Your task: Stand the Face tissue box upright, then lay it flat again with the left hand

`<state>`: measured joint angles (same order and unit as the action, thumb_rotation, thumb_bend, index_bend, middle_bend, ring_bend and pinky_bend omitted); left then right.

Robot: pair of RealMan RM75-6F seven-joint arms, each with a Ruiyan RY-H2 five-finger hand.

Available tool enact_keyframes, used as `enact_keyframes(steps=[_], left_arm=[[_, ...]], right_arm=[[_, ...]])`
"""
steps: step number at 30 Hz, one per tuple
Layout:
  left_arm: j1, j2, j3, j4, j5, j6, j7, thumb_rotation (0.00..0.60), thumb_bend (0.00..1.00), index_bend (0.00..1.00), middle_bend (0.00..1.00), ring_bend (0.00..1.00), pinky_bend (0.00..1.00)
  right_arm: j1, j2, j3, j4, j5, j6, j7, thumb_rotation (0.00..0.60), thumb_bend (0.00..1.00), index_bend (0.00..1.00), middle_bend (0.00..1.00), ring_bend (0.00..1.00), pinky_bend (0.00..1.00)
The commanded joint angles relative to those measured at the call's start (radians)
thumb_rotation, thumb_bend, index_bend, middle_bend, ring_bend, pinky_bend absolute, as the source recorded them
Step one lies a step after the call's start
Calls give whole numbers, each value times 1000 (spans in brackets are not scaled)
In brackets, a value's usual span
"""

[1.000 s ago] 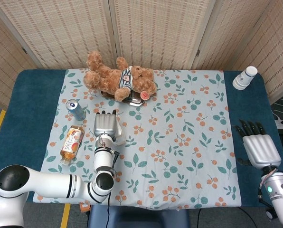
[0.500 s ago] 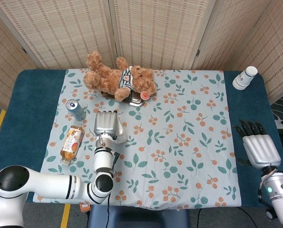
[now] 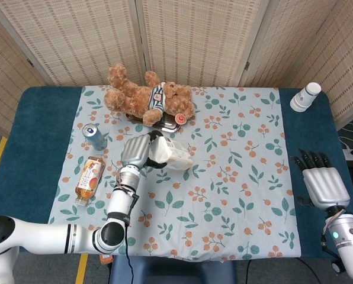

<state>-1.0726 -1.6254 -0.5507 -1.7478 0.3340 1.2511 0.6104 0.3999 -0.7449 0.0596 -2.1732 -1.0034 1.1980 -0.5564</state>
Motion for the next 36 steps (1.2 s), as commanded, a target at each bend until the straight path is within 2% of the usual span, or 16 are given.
enact_keyframes(steps=[1,5,11,17,20,28,36], left_arm=[[188,-50,42,78,373,-111,-426,600,137,410,595,352,381],[265,-170,115,246,638,-6,-702,600,131,420,610,369,375],[311,-324,211,523,843,109,-915,600,132,387,580,348,356],[355,-439,285,750,916,138,-1018,600,131,364,558,329,334],[370,-482,302,851,936,133,-1060,600,131,348,542,316,311],[380,-555,289,1010,951,95,-1139,600,132,313,508,277,265],[377,-588,259,1070,949,55,-1187,600,133,313,508,277,266]], right_arm=[[0,-2,-1,-1,-1,2,-2,600,121,141,2,0,0],[0,-4,-3,-3,-3,3,-6,600,122,141,2,0,0],[-1,-6,-5,-4,-10,6,-7,600,122,141,2,0,0],[0,-6,-7,-5,-10,4,-7,600,122,141,2,0,0],[0,-6,-7,-5,-7,3,-7,600,122,141,2,0,0],[6,-5,-5,1,8,-6,-3,600,122,141,2,0,0],[9,-7,-7,3,12,-8,-6,600,122,141,2,0,0]])
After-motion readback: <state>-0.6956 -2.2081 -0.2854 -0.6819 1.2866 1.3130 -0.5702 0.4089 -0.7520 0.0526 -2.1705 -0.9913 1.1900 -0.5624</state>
